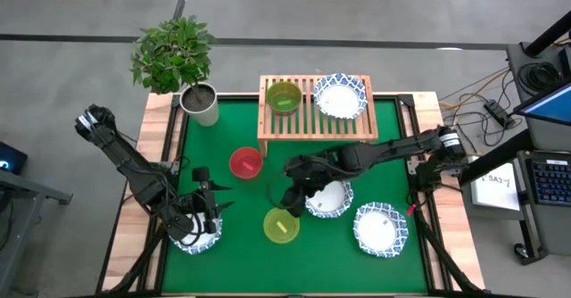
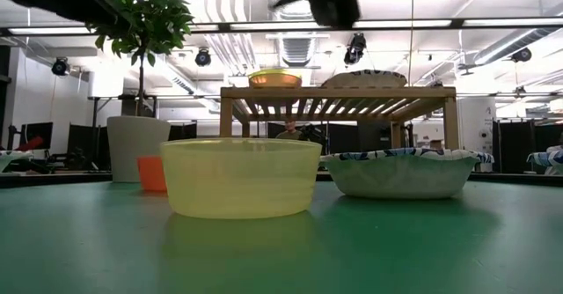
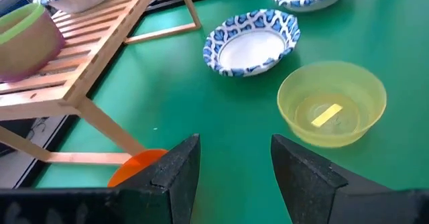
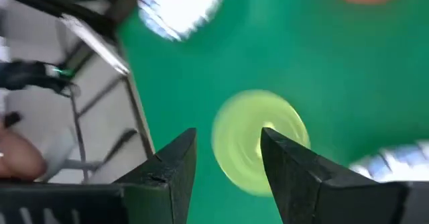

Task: Place and stack bowls onto a shelf
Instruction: Stack the top middle white patterned bowl on top of the white patterned bowl on the shelf

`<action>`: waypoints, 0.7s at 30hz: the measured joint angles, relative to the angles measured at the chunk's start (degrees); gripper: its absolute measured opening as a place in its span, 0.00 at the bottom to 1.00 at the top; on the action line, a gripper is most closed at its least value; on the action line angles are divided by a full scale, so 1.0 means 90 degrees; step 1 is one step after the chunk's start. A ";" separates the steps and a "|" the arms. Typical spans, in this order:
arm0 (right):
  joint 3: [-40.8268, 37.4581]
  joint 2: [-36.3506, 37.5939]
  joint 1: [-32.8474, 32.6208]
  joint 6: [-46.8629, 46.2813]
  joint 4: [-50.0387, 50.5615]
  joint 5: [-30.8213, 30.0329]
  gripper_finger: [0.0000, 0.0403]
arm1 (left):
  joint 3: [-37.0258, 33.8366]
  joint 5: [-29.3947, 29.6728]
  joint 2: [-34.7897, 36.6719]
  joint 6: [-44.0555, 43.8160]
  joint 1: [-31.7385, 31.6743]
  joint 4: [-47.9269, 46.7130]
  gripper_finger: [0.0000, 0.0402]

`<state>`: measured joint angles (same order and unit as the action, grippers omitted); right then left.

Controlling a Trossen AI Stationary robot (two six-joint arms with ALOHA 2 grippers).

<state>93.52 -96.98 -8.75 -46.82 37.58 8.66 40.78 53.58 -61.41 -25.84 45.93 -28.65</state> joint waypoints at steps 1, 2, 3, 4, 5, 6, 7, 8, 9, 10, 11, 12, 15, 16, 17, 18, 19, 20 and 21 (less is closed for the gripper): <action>0.0115 -0.0079 0.0030 -0.0077 0.0345 0.0135 0.39 | 0.0040 0.0000 0.0000 0.0000 0.0000 -0.0004 0.41; 0.0234 -0.0159 0.0043 -0.0183 0.0707 0.0302 0.39 | 0.0083 0.0000 0.0000 -0.0009 0.0000 -0.0002 0.41; 0.0349 -0.0233 0.0048 -0.0246 0.1063 0.0471 0.39 | 0.0133 0.0000 0.0000 -0.0022 -0.0002 0.0004 0.41; 0.0466 -0.0318 0.0016 -0.0254 0.1423 0.0657 0.39 | 0.0181 -0.0003 -0.0006 -0.0022 -0.0001 0.0004 0.41; 0.0581 -0.0390 -0.0060 -0.0224 0.1787 0.0783 0.39 | 0.0228 -0.0003 -0.0012 -0.0022 0.0000 0.0011 0.41; 0.0673 -0.0470 -0.0161 -0.0174 0.2170 0.0818 0.39 | 0.0278 -0.0003 -0.0027 -0.0022 -0.0002 0.0016 0.41; 0.0739 -0.0542 -0.0261 -0.0128 0.2570 0.0782 0.39 | 0.0312 -0.0003 -0.0041 -0.0022 -0.0002 0.0020 0.41; 0.0777 -0.0596 -0.0374 -0.0073 0.2902 0.0654 0.39 | 0.0343 -0.0007 -0.0052 -0.0022 -0.0002 0.0016 0.41; 0.0781 -0.0646 -0.0482 -0.0012 0.3178 0.0525 0.39 | 0.0373 -0.0005 -0.0072 -0.0022 -0.0002 0.0015 0.41; 0.0781 -0.0706 -0.0583 0.0019 0.3419 0.0376 0.39 | 0.0396 -0.0007 -0.0086 -0.0021 -0.0002 0.0017 0.41; 0.0781 -0.0757 -0.0679 0.0025 0.3590 0.0228 0.39 | 0.0409 -0.0008 -0.0096 -0.0020 -0.0002 0.0018 0.41; 0.0779 -0.0810 -0.0779 0.0043 0.3700 0.0128 0.39 | 0.0414 -0.0008 -0.0106 -0.0012 -0.0002 0.0016 0.41; 0.0779 -0.0998 -0.1112 0.0546 0.3770 -0.0080 0.40 | 0.0420 -0.0010 -0.0126 0.0001 -0.0002 0.0013 0.41; 0.0779 -0.1068 -0.1268 0.0834 0.3744 -0.0158 0.41 | 0.0420 -0.0010 -0.0126 0.0015 -0.0002 0.0012 0.41; 0.0778 -0.1127 -0.1432 0.1142 0.3749 -0.0284 0.41 | 0.0420 -0.0008 -0.0126 0.0026 -0.0002 0.0013 0.41; 0.0774 -0.1191 -0.1593 0.1405 0.3761 -0.0501 0.41 | 0.0420 -0.0010 -0.0126 0.0026 -0.0002 0.0013 0.41; 0.0774 -0.1270 -0.1753 0.1585 0.3758 -0.0783 0.41 | 0.0420 -0.0011 -0.0126 0.0029 -0.0002 0.0011 0.41; 0.0774 -0.1324 -0.1906 0.1726 0.3773 -0.1052 0.41 | 0.0420 -0.0012 -0.0126 0.0027 -0.0002 0.0012 0.41; 0.0774 -0.1385 -0.2037 0.1863 0.3802 -0.1308 0.41 | 0.0420 -0.0012 -0.0126 0.0029 -0.0002 0.0015 0.41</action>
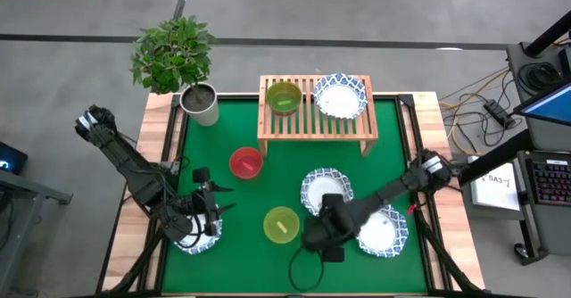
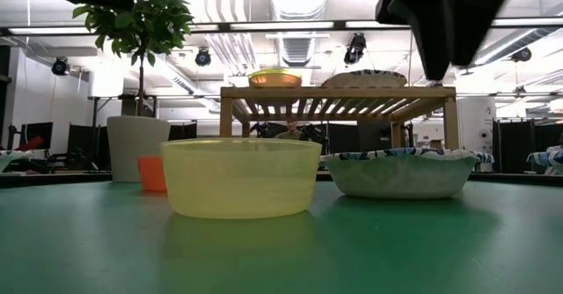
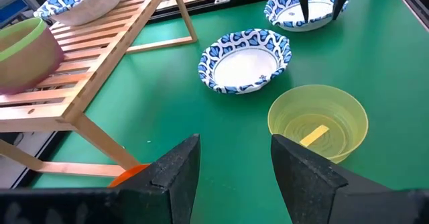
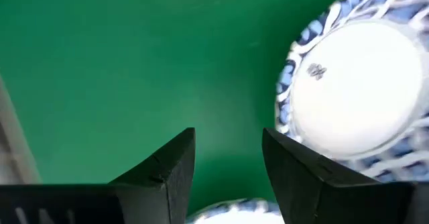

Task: Place and stack bowls onto a shelf
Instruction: Stack the top middle white patterned bowl on top of the white patterned bowl on the shelf

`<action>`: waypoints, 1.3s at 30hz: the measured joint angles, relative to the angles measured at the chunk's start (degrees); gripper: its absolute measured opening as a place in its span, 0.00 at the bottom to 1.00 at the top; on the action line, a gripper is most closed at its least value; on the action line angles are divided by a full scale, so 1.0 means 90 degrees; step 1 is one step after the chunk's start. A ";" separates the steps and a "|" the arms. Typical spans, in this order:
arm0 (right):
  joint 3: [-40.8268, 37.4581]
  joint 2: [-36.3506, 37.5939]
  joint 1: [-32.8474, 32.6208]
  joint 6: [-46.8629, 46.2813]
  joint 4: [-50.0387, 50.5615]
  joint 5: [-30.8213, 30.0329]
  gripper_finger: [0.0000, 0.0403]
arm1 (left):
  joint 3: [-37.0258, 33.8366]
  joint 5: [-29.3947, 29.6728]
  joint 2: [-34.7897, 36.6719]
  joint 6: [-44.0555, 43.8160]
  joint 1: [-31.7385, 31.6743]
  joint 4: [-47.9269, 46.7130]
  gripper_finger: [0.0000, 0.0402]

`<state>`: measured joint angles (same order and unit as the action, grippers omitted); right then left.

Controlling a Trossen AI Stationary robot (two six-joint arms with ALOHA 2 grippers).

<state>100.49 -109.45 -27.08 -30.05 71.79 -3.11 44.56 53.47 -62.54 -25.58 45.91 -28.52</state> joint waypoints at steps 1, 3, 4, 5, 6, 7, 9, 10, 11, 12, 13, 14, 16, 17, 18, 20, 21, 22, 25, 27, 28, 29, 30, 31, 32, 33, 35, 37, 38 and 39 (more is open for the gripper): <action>0.0000 -0.0076 -0.0102 0.0060 0.0007 -0.0241 0.41 | 0.0000 0.0000 0.0000 0.0000 0.0000 -0.0006 0.41; -0.0004 -0.0191 -0.0198 0.0096 -0.0002 -0.0581 0.41 | 0.0000 0.0000 0.0000 0.0005 0.0000 -0.0006 0.41; -0.0005 -0.0243 -0.0209 0.0100 -0.0010 -0.0648 0.41 | 0.0009 0.0000 0.0000 0.0021 0.0000 -0.0011 0.41; -0.0005 -0.0297 -0.0208 0.0103 -0.0028 -0.0676 0.41 | 0.0027 0.0000 -0.0002 0.0022 0.0000 -0.0009 0.41; -0.0005 -0.0350 -0.0201 0.0116 -0.0037 -0.0687 0.41 | 0.0047 0.0000 -0.0009 0.0025 0.0000 -0.0003 0.41; -0.0005 -0.0396 -0.0196 0.0147 -0.0035 -0.0738 0.41 | 0.0057 0.0000 -0.0012 0.0025 0.0001 -0.0004 0.41; -0.0013 -0.0497 -0.0194 0.0298 -0.0036 -0.0945 0.41 | 0.0069 -0.0001 -0.0015 0.0024 0.0000 -0.0004 0.41; -0.0017 -0.0540 -0.0170 0.0372 -0.0035 -0.1047 0.41 | 0.0073 -0.0001 -0.0015 0.0024 0.0000 0.0000 0.41; -0.0017 -0.0566 -0.0150 0.0443 -0.0035 -0.1129 0.41 | 0.0073 -0.0001 -0.0015 0.0024 0.0000 -0.0005 0.41; -0.0020 -0.0580 -0.0114 0.0469 -0.0035 -0.1178 0.41 | 0.0073 -0.0002 -0.0016 0.0024 0.0000 0.0000 0.41; -0.0029 -0.0580 -0.0063 0.0473 -0.0037 -0.1191 0.41 | 0.0073 -0.0002 -0.0017 0.0024 0.0002 -0.0004 0.41; -0.0029 -0.0580 -0.0003 0.0487 -0.0041 -0.1224 0.41 | 0.0073 -0.0002 -0.0017 0.0024 0.0000 -0.0003 0.41; -0.0043 -0.0577 0.0087 0.0558 -0.0053 -0.1332 0.41 | 0.0073 -0.0002 -0.0017 0.0043 0.0000 -0.0001 0.41; -0.0047 -0.0577 0.0129 0.0658 -0.0056 -0.1392 0.41 | 0.0073 -0.0002 -0.0017 0.0061 0.0000 -0.0001 0.41; -0.0052 -0.0577 0.0171 0.0786 -0.0074 -0.1396 0.41 | 0.0073 -0.0002 -0.0017 0.0078 0.0000 -0.0001 0.41; -0.0067 -0.0577 0.0267 0.0970 -0.0116 -0.1395 0.41 | 0.0073 -0.0002 -0.0017 0.0087 0.0001 -0.0001 0.41; -0.0101 -0.0570 0.0316 0.1049 -0.0170 -0.1376 0.41 | 0.0073 -0.0002 -0.0017 0.0090 0.0001 -0.0001 0.41; -0.0159 -0.0563 0.0360 0.1125 -0.0268 -0.1363 0.41 | 0.0073 -0.0002 -0.0017 0.0090 0.0002 -0.0001 0.41; -0.0519 -0.0406 0.0415 0.1287 -0.0651 -0.1207 0.41 | 0.0073 -0.0002 -0.0017 0.0084 0.0000 -0.0001 0.41; -0.0843 -0.0184 0.0387 0.1241 -0.0843 -0.1099 0.41 | 0.0073 -0.0005 -0.0017 0.0080 0.0002 -0.0004 0.41; -0.1019 -0.0055 0.0364 0.1160 -0.0931 -0.1103 0.41 | 0.0073 -0.0005 -0.0017 0.0084 0.0002 -0.0002 0.41; -0.1213 0.0102 0.0350 0.1070 -0.1059 -0.1087 0.41 | 0.0073 -0.0005 -0.0017 0.0094 0.0000 -0.0003 0.41; -0.1406 0.0252 0.0338 0.0951 -0.1281 -0.1086 0.41 | 0.0073 -0.0005 -0.0019 0.0110 0.0002 -0.0003 0.41; -0.1584 0.0406 0.0340 0.0861 -0.1530 -0.1091 0.41 | 0.0073 -0.0005 -0.0019 0.0117 0.0001 -0.0004 0.41; -0.1766 0.0564 0.0343 0.0803 -0.1770 -0.1094 0.41 | 0.0073 -0.0005 -0.0018 0.0117 0.0000 -0.0001 0.41; -0.1940 0.0708 0.0347 0.0771 -0.2012 -0.1100 0.41 | 0.0073 -0.0005 -0.0018 0.0117 0.0000 -0.0003 0.41; -0.2256 0.0988 0.0348 0.0711 -0.2518 -0.1107 0.41 | 0.0073 -0.0005 -0.0019 0.0117 0.0000 -0.0003 0.41; -0.2573 0.1198 0.0346 0.0583 -0.2940 -0.1105 0.41 | 0.0073 -0.0005 -0.0019 0.0117 0.0002 0.0001 0.41; -0.2737 0.1273 0.0342 0.0484 -0.3139 -0.1102 0.41 | 0.0073 -0.0007 -0.0019 0.0117 0.0002 -0.0001 0.41; -0.2899 0.1312 0.0342 0.0420 -0.3319 -0.1095 0.41 | 0.0073 -0.0007 -0.0019 0.0117 0.0002 0.0001 0.41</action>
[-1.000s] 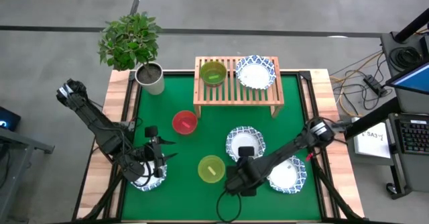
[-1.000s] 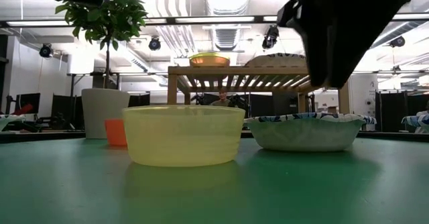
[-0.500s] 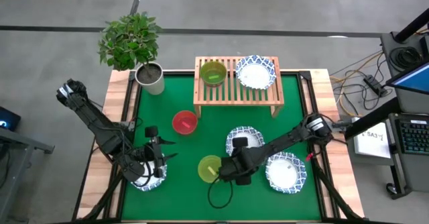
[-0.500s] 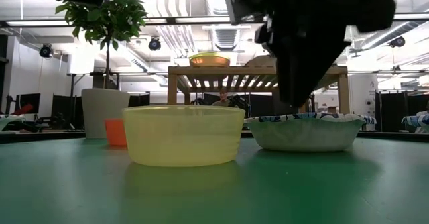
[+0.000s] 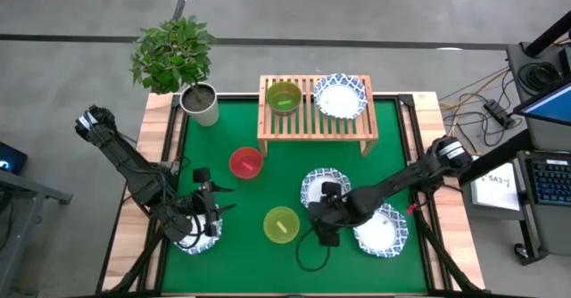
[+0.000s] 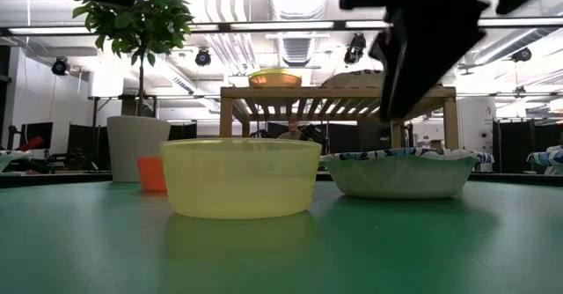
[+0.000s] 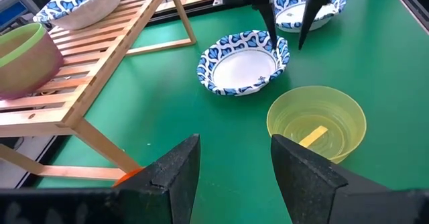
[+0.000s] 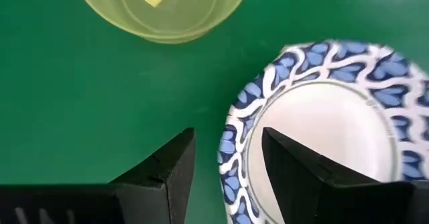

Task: Place and stack bowls onto a shelf
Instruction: Stack the top middle white patterned bowl on top of the white patterned bowl on the shelf

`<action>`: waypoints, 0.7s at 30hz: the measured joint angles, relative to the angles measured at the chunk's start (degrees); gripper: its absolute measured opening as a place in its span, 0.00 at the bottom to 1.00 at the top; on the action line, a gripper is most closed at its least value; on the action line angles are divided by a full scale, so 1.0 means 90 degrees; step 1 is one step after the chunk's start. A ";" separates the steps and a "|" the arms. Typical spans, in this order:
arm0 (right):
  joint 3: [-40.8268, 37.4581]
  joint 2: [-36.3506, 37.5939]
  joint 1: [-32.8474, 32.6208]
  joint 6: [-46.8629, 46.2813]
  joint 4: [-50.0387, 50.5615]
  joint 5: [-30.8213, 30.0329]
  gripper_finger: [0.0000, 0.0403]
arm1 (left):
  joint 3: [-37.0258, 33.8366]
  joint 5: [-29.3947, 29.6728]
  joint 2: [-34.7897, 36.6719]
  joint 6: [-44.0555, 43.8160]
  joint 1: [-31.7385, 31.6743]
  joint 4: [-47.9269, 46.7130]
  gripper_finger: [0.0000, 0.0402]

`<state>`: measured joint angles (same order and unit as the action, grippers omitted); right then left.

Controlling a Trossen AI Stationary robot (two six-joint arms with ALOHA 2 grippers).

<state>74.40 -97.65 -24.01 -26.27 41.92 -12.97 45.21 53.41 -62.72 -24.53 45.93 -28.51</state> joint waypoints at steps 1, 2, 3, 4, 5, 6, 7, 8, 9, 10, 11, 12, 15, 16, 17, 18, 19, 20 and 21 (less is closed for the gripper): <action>-0.0147 0.0005 -0.0010 -0.0065 -0.0135 0.0002 0.41 | 0.0000 0.0002 0.0000 0.0000 0.0000 0.0002 0.41; -0.0276 0.0005 -0.0031 -0.0127 -0.0219 0.0002 0.41 | 0.0000 0.0002 0.0000 0.0000 0.0000 0.0003 0.41; -0.0382 -0.0012 -0.0036 -0.0170 -0.0252 -0.0001 0.41 | 0.0000 0.0000 0.0000 0.0000 -0.0002 0.0001 0.41; -0.0458 -0.0055 -0.0048 -0.0237 -0.0244 -0.0002 0.41 | 0.0000 0.0002 0.0000 0.0000 -0.0002 0.0003 0.41; -0.0525 -0.0080 -0.0053 -0.0300 -0.0245 0.0004 0.41 | 0.0000 0.0002 0.0000 0.0000 -0.0001 0.0003 0.41; -0.0598 -0.0104 -0.0055 -0.0336 -0.0255 0.0006 0.41 | 0.0000 0.0001 0.0000 0.0000 -0.0002 0.0003 0.41; -0.0662 -0.0139 -0.0058 -0.0370 -0.0256 0.0008 0.41 | 0.0000 0.0000 0.0000 0.0000 -0.0001 0.0003 0.41; -0.0700 -0.0172 -0.0058 -0.0400 -0.0278 0.0009 0.41 | 0.0000 0.0002 0.0000 0.0000 -0.0002 0.0003 0.41; -0.0732 -0.0190 -0.0056 -0.0402 -0.0333 0.0007 0.40 | 0.0000 0.0000 0.0000 0.0000 -0.0002 0.0002 0.41; -0.0758 -0.0202 -0.0053 -0.0402 -0.0385 0.0002 0.39 | 0.0000 0.0000 0.0000 0.0002 0.0000 0.0003 0.41; -0.0770 -0.0202 -0.0053 -0.0412 -0.0387 -0.0005 0.38 | 0.0000 0.0002 0.0000 0.0001 -0.0001 0.0002 0.41; -0.0780 -0.0200 -0.0053 -0.0412 -0.0391 -0.0012 0.36 | 0.0000 0.0002 0.0000 0.0001 -0.0001 0.0000 0.41; -0.0792 -0.0199 -0.0053 -0.0412 -0.0401 -0.0010 0.27 | 0.0000 0.0002 0.0000 0.0002 -0.0002 -0.0002 0.41; -0.0785 -0.0199 -0.0053 -0.0411 -0.0387 -0.0009 0.23 | 0.0000 0.0002 0.0000 0.0002 0.0000 -0.0002 0.41; -0.0760 -0.0199 -0.0056 -0.0405 -0.0378 -0.0007 0.19 | 0.0000 0.0002 0.0000 0.0002 -0.0002 -0.0002 0.41; -0.0725 -0.0199 -0.0056 -0.0362 -0.0382 0.0001 0.14 | 0.0000 0.0002 0.0000 0.0002 -0.0002 -0.0002 0.41; -0.0682 -0.0199 -0.0053 -0.0336 -0.0382 0.0021 0.10 | 0.0000 0.0002 0.0000 0.0002 0.0000 -0.0002 0.41; -0.0630 -0.0199 -0.0053 -0.0279 -0.0375 0.0109 0.06 | 0.0000 0.0002 0.0000 0.0002 -0.0002 -0.0002 0.41; -0.0557 -0.0199 -0.0053 -0.0230 -0.0339 0.0187 0.04 | 0.0000 0.0002 0.0000 0.0002 0.0000 -0.0002 0.41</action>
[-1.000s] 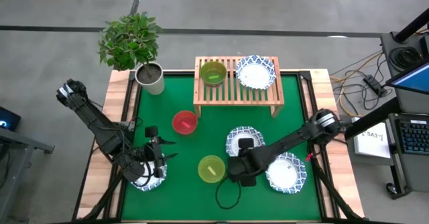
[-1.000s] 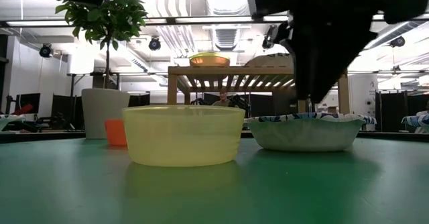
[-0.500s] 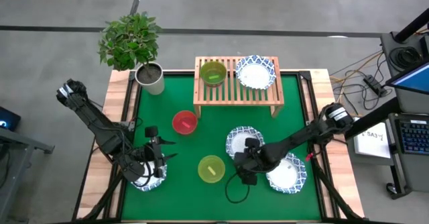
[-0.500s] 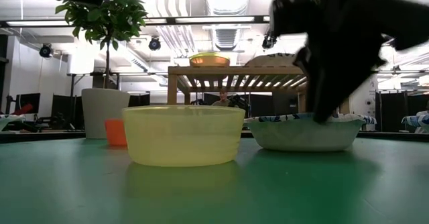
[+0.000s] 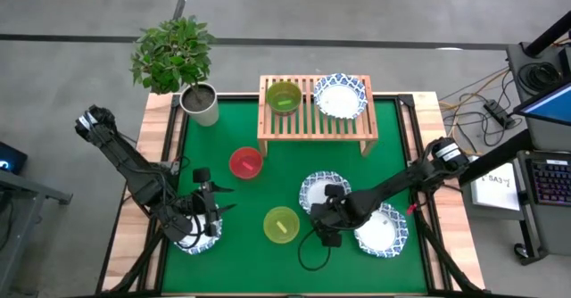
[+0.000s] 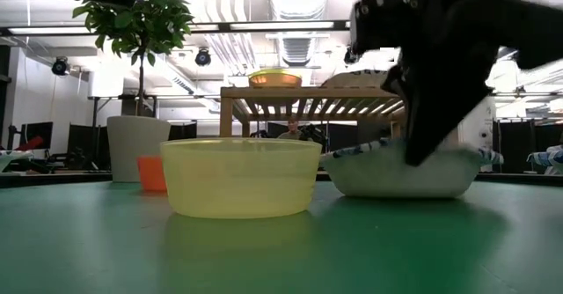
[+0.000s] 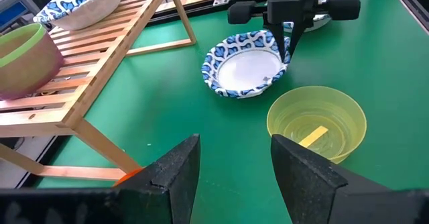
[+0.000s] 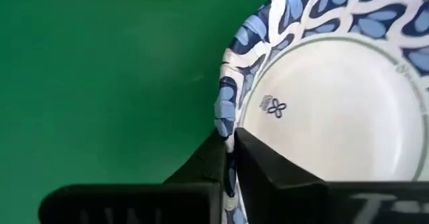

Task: Place and stack bowls onto a shelf
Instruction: Stack the top middle white patterned bowl on top of the white patterned bowl on the shelf

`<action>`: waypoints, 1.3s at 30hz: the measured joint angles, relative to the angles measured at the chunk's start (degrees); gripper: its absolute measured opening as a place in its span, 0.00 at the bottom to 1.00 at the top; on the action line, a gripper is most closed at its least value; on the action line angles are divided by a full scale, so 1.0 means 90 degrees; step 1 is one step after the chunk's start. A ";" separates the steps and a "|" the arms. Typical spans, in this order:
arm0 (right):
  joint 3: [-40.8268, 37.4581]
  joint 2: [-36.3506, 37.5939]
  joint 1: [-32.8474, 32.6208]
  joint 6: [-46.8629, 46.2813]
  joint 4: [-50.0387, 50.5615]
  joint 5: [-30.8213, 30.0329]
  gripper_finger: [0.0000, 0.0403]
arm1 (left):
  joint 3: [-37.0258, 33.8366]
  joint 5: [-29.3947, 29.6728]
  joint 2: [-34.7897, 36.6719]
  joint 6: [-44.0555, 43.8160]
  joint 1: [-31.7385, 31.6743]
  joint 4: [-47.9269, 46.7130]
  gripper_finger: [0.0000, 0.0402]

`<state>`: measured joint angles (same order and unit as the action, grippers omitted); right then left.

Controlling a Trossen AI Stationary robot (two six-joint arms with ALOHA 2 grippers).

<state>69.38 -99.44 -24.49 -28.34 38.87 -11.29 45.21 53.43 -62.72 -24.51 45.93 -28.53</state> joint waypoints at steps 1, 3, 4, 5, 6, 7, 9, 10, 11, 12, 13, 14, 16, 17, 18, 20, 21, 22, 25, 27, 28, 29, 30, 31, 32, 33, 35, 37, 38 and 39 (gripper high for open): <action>0.0073 0.0015 0.0000 0.0010 0.0044 0.0045 0.04 | 0.0000 0.0000 0.0000 0.0000 -0.0002 0.0000 0.41; 0.0292 0.0055 0.0000 0.0010 0.0260 0.0095 0.03 | 0.0000 0.0000 0.0000 0.0000 -0.0001 0.0000 0.41; 0.0446 0.0081 0.0000 0.0029 0.0432 0.0104 0.03 | 0.0000 0.0000 0.0000 0.0000 -0.0002 0.0000 0.41; 0.0635 0.0106 0.0000 0.0054 0.0665 0.0133 0.03 | 0.0000 0.0000 0.0000 0.0000 0.0000 0.0000 0.41; 0.0847 0.0132 0.0000 0.0074 0.0963 0.0148 0.03 | 0.0000 0.0002 0.0000 0.0000 -0.0001 0.0000 0.41; 0.1070 0.0154 0.0000 0.0094 0.1272 0.0154 0.03 | 0.0000 0.0001 0.0000 -0.0001 -0.0002 0.0000 0.41; 0.1592 0.0177 0.0000 0.0146 0.1825 0.0161 0.03 | 0.0000 0.0001 0.0000 0.0000 -0.0002 0.0002 0.41; 0.1882 0.0184 0.0000 0.0199 0.2102 0.0158 0.03 | 0.0000 0.0002 0.0000 0.0000 -0.0001 0.0002 0.41; 0.2170 0.0190 0.0000 0.0267 0.2335 0.0132 0.03 | 0.0000 0.0002 0.0000 0.0000 -0.0002 0.0002 0.41; 0.2467 0.0201 0.0000 0.0331 0.2496 0.0095 0.03 | 0.0000 0.0002 0.0000 0.0000 -0.0002 0.0003 0.41; 0.2759 0.0205 0.0000 0.0457 0.2597 0.0032 0.03 | 0.0000 0.0002 0.0000 0.0000 0.0000 0.0005 0.41; 0.3035 0.0206 0.0000 0.0624 0.2665 -0.0089 0.03 | 0.0000 0.0002 0.0000 0.0000 -0.0002 0.0005 0.41; 0.3553 0.0206 0.0000 0.1016 0.2759 -0.0473 0.03 | 0.0000 0.0003 0.0000 0.0000 -0.0001 0.0005 0.41; 0.3803 0.0206 0.0014 0.1262 0.2802 -0.0718 0.03 | 0.0000 0.0005 0.0000 0.0000 -0.0002 0.0006 0.41; 0.4038 0.0206 0.0029 0.1507 0.2865 -0.0965 0.03 | 0.0000 0.0005 0.0000 0.0000 -0.0001 0.0007 0.41; 0.4510 0.0206 0.0106 0.1942 0.3199 -0.1480 0.03 | 0.0000 0.0005 0.0000 0.0000 -0.0001 0.0007 0.41; 0.4731 0.0206 0.0166 0.2137 0.3432 -0.1751 0.03 | 0.0000 0.0007 0.0000 0.0000 -0.0002 0.0007 0.41; 0.4924 0.0206 0.0239 0.2302 0.3650 -0.1996 0.03 | 0.0000 0.0007 0.0000 0.0000 0.0000 0.0010 0.41; 0.5376 0.0212 0.0568 0.2644 0.4326 -0.2621 0.03 | 0.0000 0.0007 0.0000 0.0000 -0.0002 0.0010 0.41; 0.5552 0.0245 0.0920 0.2747 0.4821 -0.2883 0.03 | 0.0000 0.0010 0.0000 0.0000 -0.0001 0.0010 0.41; 0.5599 0.0260 0.1140 0.2781 0.5020 -0.2940 0.03 | 0.0000 0.0010 0.0000 0.0000 -0.0001 0.0010 0.41; 0.5608 0.0300 0.1384 0.2823 0.5164 -0.2942 0.03 | 0.0000 0.0010 0.0000 0.0000 -0.0002 0.0010 0.41; 0.5595 0.0347 0.1634 0.2862 0.5294 -0.2938 0.03 | 0.0000 0.0010 0.0000 0.0000 0.0000 0.0012 0.41; 0.5538 0.0389 0.1880 0.2908 0.5348 -0.2936 0.03 | 0.0000 0.0012 0.0000 0.0000 -0.0002 0.0012 0.41; 0.5468 0.0434 0.2137 0.2950 0.5357 -0.2924 0.03 | 0.0000 0.0012 0.0000 0.0000 -0.0002 0.0012 0.41; 0.5406 0.0481 0.2390 0.3010 0.5353 -0.2872 0.03 | 0.0000 0.0012 0.0000 0.0001 -0.0001 0.0012 0.41; 0.5325 0.0518 0.2879 0.3136 0.5358 -0.2587 0.03 | -0.0002 0.0015 0.0000 0.0000 0.0000 0.0015 0.41; 0.5292 0.0522 0.3319 0.3236 0.5341 -0.2204 0.03 | -0.0002 0.0015 0.0000 0.0000 -0.0002 0.0012 0.41; 0.5277 0.0522 0.3530 0.3259 0.5302 -0.2052 0.03 | -0.0002 0.0015 0.0000 0.0001 -0.0002 0.0013 0.41; 0.5270 0.0512 0.3704 0.3278 0.5232 -0.1922 0.03 | -0.0002 0.0016 0.0000 0.0000 -0.0001 0.0013 0.41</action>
<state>116.81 -94.83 8.84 1.16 85.96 -28.59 45.19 53.57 -62.72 -24.51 45.92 -28.41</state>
